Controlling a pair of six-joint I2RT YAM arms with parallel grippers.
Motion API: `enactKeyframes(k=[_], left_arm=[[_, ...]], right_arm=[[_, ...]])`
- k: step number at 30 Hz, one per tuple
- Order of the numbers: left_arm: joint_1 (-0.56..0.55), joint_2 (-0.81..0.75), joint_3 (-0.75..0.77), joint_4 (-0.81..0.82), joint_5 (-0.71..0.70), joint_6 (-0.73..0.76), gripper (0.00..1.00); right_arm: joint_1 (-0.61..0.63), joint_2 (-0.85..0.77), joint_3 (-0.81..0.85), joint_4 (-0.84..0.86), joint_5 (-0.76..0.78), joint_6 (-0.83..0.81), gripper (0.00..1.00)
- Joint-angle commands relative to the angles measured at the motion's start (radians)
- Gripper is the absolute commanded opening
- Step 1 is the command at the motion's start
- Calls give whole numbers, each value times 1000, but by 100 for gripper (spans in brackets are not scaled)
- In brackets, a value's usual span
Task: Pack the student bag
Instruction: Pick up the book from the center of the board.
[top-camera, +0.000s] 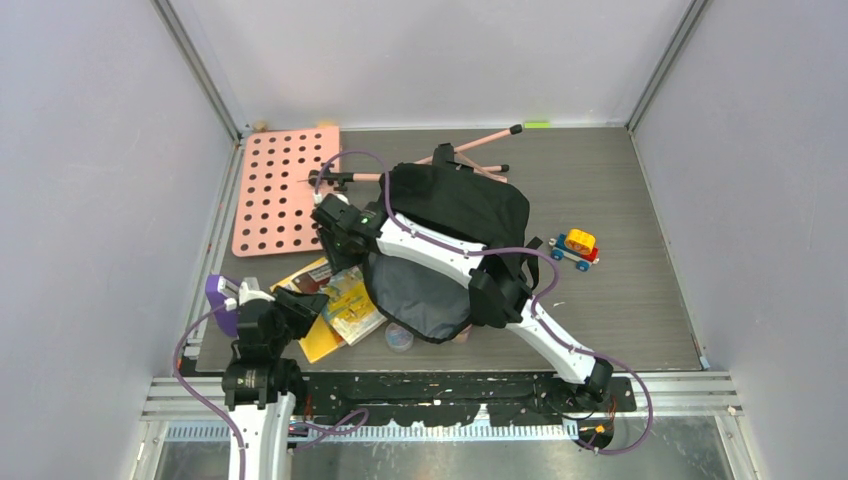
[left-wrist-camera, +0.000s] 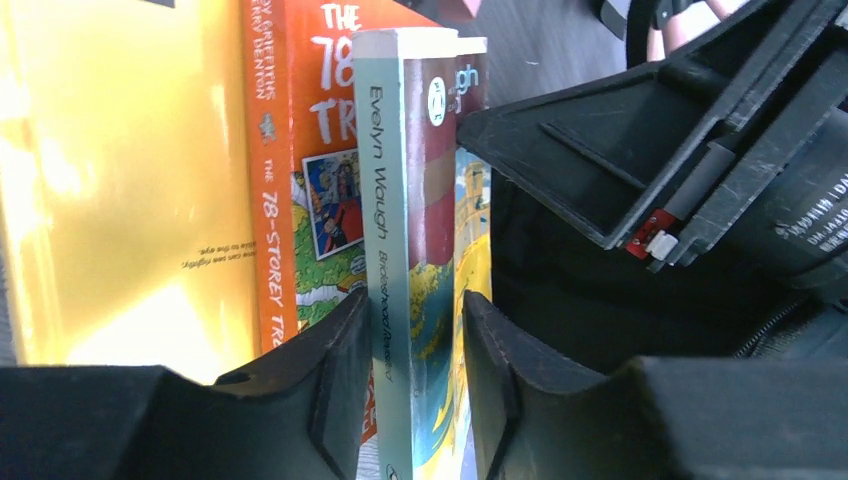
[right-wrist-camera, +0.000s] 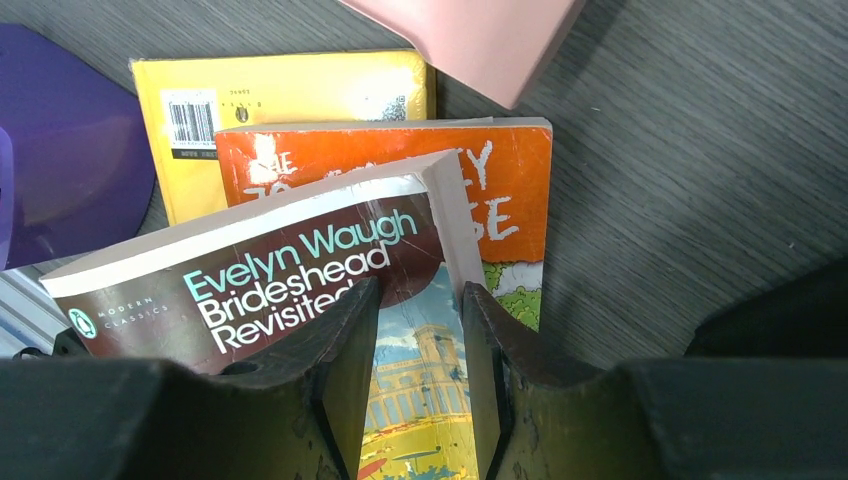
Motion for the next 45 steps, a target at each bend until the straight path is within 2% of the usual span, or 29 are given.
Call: enactKeyframes(k=[1,7,9,13,15,16,21,28,32,34,35,37,40,45], left_arm=[[1,-15,-5,203,69,3,43],[2,-34,-41,291,96,-20,44],[2,-40,-44,293,91,-18,42],[2,-40,-34,277,81,-6,14],[1,-39,3,252,59,16,3],[2,-41,25,239,43,27,0],[2,-21,148,183,8,87,0],[2,122,395,-1,-41,264,0],[2,172,514,-32,-48,331,0],[2,192,564,-15,-34,350,0],[2,204,598,-6,-26,360,0],[2,231,659,11,-5,385,0],[1,290,754,29,57,431,0],[1,378,888,103,271,543,0]], right_arm=[[18,-41,-3,28,-51,19,42],[18,-46,-5,35,-61,26,42],[19,-49,-4,41,-67,31,42],[21,-53,-3,51,-76,37,42],[21,-60,-3,52,-71,32,42],[22,-69,-3,53,-65,27,42],[22,-122,2,54,-32,-18,53],[22,-255,29,39,72,-132,72],[22,-347,26,47,56,-164,77],[22,-398,6,58,34,-169,84],[22,-441,-24,75,21,-170,89],[22,-517,-97,120,12,-162,93],[21,-617,-194,185,-29,-156,94],[21,-810,-397,319,-167,-186,95]])
